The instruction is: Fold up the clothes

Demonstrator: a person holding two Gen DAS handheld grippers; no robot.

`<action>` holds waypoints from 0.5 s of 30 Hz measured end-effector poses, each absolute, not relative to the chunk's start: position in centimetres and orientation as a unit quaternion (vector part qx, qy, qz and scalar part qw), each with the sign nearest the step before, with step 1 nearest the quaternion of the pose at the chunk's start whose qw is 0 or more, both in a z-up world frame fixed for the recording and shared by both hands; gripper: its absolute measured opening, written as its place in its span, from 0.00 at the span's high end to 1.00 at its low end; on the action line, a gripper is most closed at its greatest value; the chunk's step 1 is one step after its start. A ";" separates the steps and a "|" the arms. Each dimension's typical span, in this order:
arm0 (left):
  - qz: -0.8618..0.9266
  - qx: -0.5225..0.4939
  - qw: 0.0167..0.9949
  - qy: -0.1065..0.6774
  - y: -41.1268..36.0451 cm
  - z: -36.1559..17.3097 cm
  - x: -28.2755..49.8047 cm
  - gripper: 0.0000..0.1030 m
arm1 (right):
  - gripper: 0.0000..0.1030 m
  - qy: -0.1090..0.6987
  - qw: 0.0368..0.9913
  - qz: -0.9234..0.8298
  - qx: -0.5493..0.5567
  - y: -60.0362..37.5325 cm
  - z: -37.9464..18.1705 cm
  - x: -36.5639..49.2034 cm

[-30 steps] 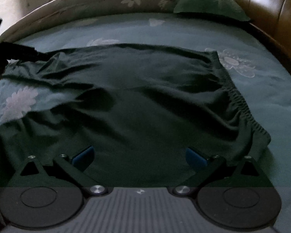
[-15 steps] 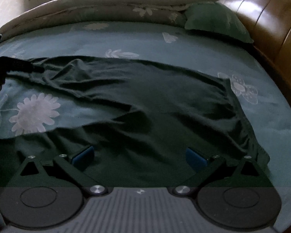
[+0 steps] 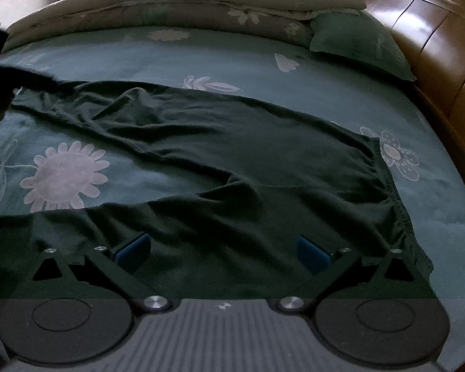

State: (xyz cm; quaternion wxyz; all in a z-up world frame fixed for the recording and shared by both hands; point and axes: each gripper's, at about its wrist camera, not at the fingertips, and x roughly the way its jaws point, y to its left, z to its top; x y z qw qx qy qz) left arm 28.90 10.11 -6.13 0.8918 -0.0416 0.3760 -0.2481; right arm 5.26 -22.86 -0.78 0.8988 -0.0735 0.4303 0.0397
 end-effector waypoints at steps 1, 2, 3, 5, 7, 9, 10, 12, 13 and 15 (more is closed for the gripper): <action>-0.256 -0.047 0.888 0.378 9.1 -6.6 29.7 0.21 | 0.01 0.431 0.899 0.039 -0.073 -22.8 -0.9 5.3; -0.257 -0.047 0.885 0.387 8.2 -7.4 30.2 0.21 | 0.01 0.432 0.898 0.039 -0.072 -22.8 -0.9 5.3; -0.254 -0.045 0.881 0.397 7.5 -8.2 30.5 0.21 | 0.01 0.432 0.898 0.039 -0.072 -22.7 -1.0 5.4; -0.248 -0.053 0.868 0.426 7.3 -9.6 30.3 0.23 | 0.01 0.432 0.898 0.038 -0.072 -22.6 -1.0 5.5; -0.266 -0.057 0.859 0.434 7.8 -9.6 28.8 0.23 | 0.01 0.430 0.899 0.037 -0.074 -22.6 -0.8 5.2; -0.294 -0.039 0.840 0.455 7.9 -9.0 27.8 0.22 | 0.01 0.430 0.899 0.036 -0.074 -22.7 -0.7 4.8; -0.298 -0.026 0.835 0.462 7.8 -8.6 27.9 0.22 | 0.01 0.431 0.899 0.034 -0.072 -22.9 -0.6 4.7; -0.301 -0.018 0.835 0.460 7.8 -7.4 28.7 0.22 | 0.01 0.434 0.898 0.027 -0.065 -23.3 -0.6 4.7; -0.302 -0.027 0.842 0.447 7.9 -6.8 29.2 0.22 | 0.01 0.435 0.898 0.022 -0.060 -23.5 -0.6 4.7; -0.300 -0.054 0.855 0.420 8.0 -5.8 30.7 0.22 | 0.01 0.435 0.899 0.015 -0.050 -23.8 -0.7 4.8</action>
